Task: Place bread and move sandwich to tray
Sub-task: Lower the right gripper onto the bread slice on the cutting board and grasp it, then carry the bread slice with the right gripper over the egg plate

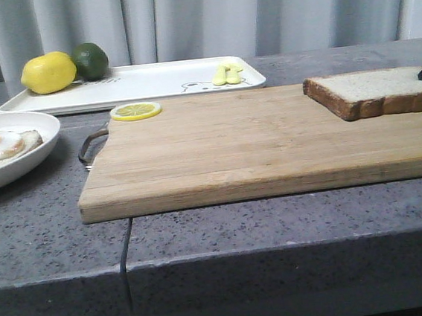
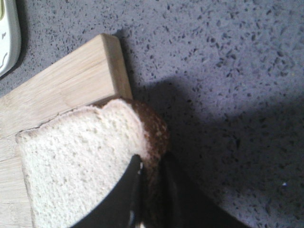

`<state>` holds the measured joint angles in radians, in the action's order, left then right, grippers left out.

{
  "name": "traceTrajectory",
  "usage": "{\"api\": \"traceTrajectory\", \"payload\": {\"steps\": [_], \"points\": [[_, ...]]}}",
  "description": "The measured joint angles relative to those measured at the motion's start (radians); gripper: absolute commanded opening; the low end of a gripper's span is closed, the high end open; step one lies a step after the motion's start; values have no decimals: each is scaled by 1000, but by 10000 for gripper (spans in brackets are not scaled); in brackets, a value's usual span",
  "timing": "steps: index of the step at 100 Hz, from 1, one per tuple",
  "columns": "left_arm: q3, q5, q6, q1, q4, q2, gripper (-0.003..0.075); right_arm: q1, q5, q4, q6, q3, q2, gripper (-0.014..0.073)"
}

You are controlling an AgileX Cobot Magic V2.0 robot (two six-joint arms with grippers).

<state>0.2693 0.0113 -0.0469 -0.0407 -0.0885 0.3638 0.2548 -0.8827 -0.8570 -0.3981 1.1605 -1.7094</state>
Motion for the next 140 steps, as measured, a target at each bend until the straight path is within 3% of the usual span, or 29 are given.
{"api": "traceTrajectory", "payload": {"steps": [19,42,65,101,123,140], "points": [[0,0,0,0,-7,0,-20,0,-52,-43,-8,21,0,-65],[0,0,0,0,-45,0,-20,-56,-99,-207,-56,101,36,-64],[0,0,0,0,-49,0,-20,-284,-58,-313,-62,150,40,-64],[0,0,0,0,-49,0,-20,-692,237,-545,-79,156,-40,-64],[0,0,0,0,-49,0,-20,-846,365,-728,-154,160,-120,-64],[0,0,0,0,-49,0,-20,-922,407,-791,-188,206,-185,-64]]}}
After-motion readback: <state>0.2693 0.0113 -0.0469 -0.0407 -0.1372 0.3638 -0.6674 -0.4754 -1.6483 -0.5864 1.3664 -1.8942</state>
